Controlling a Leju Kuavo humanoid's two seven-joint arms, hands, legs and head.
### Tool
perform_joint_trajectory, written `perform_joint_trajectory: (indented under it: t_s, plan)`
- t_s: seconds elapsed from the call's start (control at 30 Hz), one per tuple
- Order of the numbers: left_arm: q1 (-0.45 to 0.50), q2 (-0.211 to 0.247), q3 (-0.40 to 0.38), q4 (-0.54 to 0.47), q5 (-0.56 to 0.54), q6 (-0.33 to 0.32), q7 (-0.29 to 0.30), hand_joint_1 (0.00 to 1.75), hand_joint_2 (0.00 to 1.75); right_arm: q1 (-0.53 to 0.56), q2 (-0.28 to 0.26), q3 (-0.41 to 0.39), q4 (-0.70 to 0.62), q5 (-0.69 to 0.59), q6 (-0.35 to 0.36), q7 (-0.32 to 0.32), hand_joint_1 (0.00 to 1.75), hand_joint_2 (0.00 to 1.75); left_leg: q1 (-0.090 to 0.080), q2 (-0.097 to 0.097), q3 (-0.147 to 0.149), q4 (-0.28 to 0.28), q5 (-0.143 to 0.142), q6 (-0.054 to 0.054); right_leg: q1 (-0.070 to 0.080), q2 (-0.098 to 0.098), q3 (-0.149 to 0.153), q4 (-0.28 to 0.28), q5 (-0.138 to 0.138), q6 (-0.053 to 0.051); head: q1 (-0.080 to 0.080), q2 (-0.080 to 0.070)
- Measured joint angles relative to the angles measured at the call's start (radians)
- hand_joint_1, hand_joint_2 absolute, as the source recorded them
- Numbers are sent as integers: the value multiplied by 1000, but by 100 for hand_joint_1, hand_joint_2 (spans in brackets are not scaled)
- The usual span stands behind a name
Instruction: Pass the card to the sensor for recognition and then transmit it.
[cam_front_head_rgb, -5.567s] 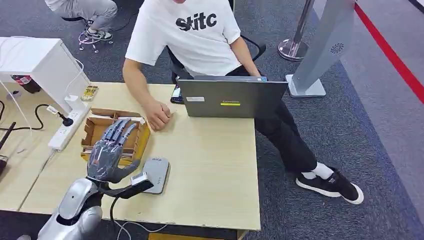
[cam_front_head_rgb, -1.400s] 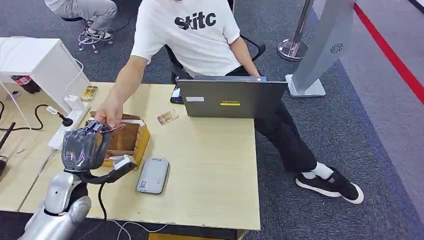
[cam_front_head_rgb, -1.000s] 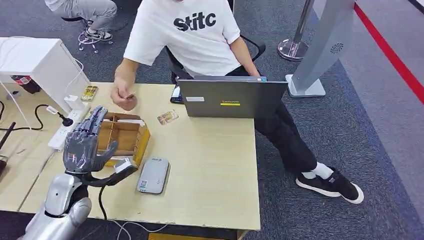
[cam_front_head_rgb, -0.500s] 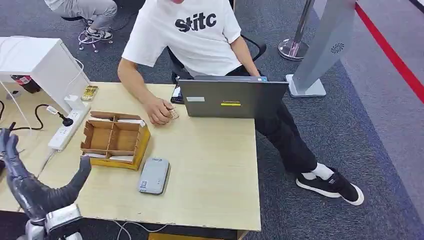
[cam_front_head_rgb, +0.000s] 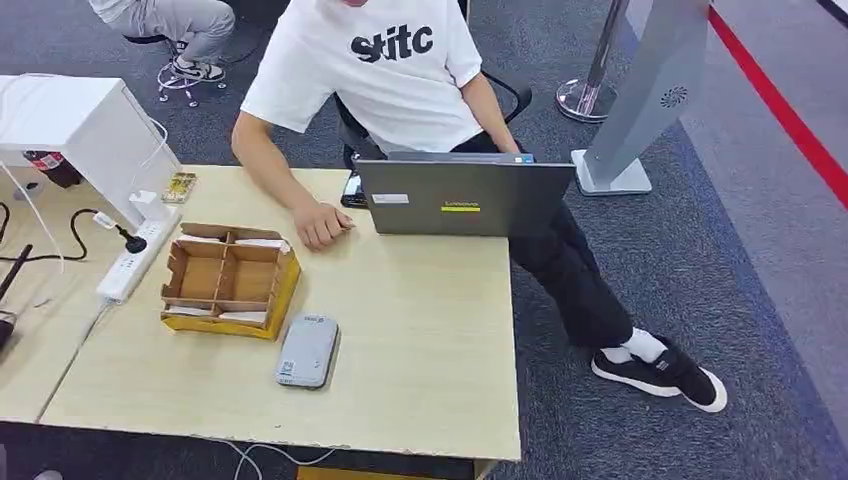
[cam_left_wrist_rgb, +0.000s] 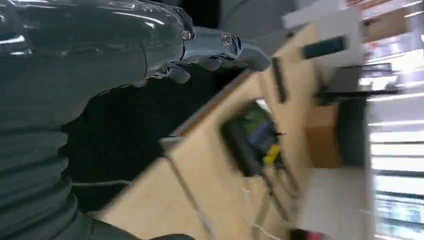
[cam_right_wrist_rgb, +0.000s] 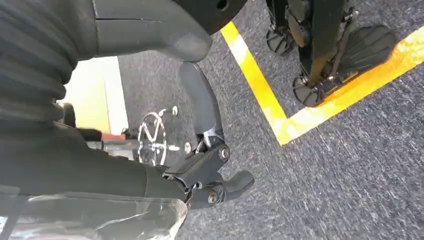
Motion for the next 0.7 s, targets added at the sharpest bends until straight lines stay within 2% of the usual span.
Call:
perform_joint_trajectory:
  t_s: [0.1,0.17,0.27,0.3,0.33,0.4,0.5,0.53,0.6,0.7]
  plan:
    - [-96,46,147,346,-123,-15,7,0,175,-2,2,19,3,74,13,6,0,175,0,1,2,0,0,0,0,1,1,0,0,0,1,0]
    - [-143,97,218,583,-178,-33,44,0,175,-1,2,39,7,122,26,10,0,175,0,1,2,0,0,0,0,1,1,0,0,0,1,0]
    - [-180,144,279,837,-191,-59,88,0,175,0,2,67,11,153,48,15,0,175,1,1,2,0,0,0,0,1,1,0,0,0,0,0]
    - [-191,154,295,905,-193,-62,93,150,175,0,2,74,12,155,49,17,152,175,0,1,1,0,0,0,0,1,1,0,0,0,1,0]
    - [-200,164,305,957,-194,-62,94,175,175,0,2,80,13,156,50,18,175,175,0,0,1,0,0,0,0,0,1,-1,0,0,2,0]
    - [-214,181,321,1040,-220,-49,136,175,175,0,2,88,14,169,58,21,175,175,0,0,1,0,0,0,0,0,1,-1,0,0,3,0]
    - [-230,197,299,1154,-417,87,311,175,175,3,2,108,17,198,86,34,175,175,-1,1,2,1,0,1,-1,1,1,-1,0,0,2,0]
    - [-232,197,282,1187,-471,111,353,175,175,3,2,113,18,206,89,42,175,175,-1,1,2,1,0,1,-1,1,0,-1,0,0,1,0]
    - [-236,191,249,1235,-535,111,387,175,175,4,2,122,19,218,93,53,175,175,-1,0,1,1,0,1,-1,0,1,-1,0,0,2,0]
    - [-245,177,183,1298,-612,52,423,175,175,4,2,139,21,242,100,65,175,175,-1,0,1,1,0,1,-1,0,1,-1,0,0,2,0]
